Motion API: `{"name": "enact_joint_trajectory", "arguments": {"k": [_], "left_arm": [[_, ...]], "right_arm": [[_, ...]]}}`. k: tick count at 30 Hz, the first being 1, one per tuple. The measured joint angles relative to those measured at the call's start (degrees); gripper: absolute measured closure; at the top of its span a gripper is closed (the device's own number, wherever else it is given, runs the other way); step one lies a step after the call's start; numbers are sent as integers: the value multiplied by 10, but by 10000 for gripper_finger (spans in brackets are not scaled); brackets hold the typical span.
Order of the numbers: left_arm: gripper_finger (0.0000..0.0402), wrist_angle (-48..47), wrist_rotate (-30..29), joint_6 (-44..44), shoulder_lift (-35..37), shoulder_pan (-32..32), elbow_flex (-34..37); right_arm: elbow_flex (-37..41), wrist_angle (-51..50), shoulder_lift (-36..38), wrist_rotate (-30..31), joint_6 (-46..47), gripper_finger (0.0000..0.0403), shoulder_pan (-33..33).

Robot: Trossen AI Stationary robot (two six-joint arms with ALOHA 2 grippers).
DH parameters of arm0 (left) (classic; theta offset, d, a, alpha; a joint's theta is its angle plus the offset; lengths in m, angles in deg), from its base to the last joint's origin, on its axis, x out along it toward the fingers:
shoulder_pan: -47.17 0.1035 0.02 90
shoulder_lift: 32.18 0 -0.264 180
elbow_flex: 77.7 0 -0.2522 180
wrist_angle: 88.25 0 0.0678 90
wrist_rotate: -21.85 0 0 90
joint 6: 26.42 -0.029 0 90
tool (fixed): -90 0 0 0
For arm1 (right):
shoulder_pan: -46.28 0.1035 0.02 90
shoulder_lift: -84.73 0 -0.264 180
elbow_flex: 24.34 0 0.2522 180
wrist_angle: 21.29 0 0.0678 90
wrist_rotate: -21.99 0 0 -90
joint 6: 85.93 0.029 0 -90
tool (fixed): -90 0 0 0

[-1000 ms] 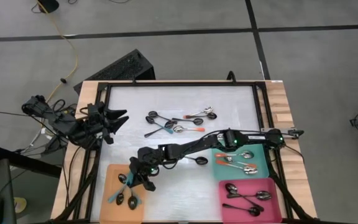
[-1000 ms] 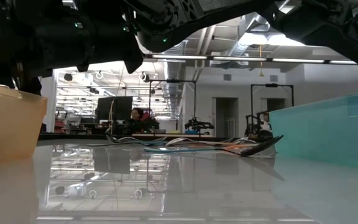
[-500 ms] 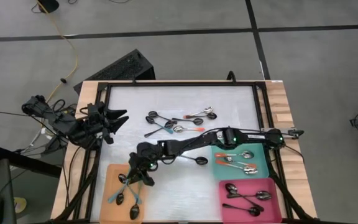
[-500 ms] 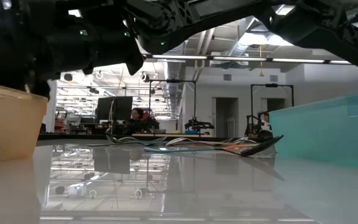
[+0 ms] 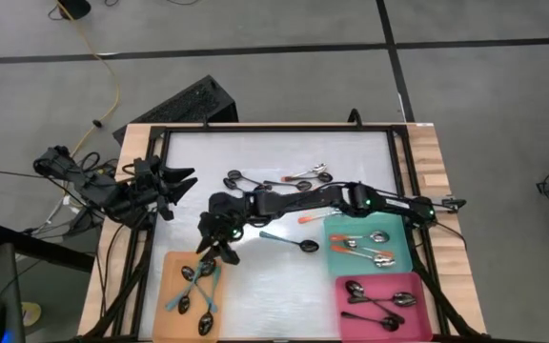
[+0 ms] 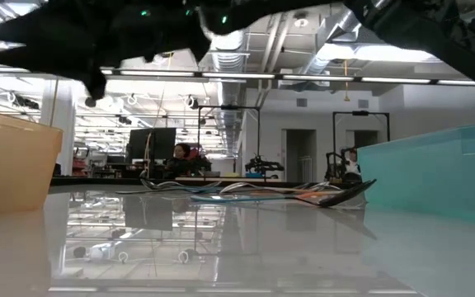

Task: Sort silverware by color (type)
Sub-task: Put the orange spoon into the blue bin

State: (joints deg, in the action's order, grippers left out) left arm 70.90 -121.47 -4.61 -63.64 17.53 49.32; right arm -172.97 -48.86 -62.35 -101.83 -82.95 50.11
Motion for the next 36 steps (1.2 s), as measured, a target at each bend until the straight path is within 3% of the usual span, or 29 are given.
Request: {"name": "enact_joint_trajectory", "arguments": {"k": [3, 9, 21, 30, 36], "left_arm": [[251, -1, 1, 1, 0, 0, 0], [251, -15, 1, 1, 0, 0, 0], [251, -88, 1, 61, 0, 0, 0], [251, -120, 0, 90, -6, 0, 0], [251, -122, 0, 100, -8, 0, 0]], "right_arm": [[0, -87, 29, 22, -58, 253, -4], [0, -258, 92, 135, -174, 255, -9], [1, -475, 206, 326, -170, 255, -3], [0, -616, 326, 329, -161, 255, -11], [0, -690, 418, 368, -137, 255, -41]]}}
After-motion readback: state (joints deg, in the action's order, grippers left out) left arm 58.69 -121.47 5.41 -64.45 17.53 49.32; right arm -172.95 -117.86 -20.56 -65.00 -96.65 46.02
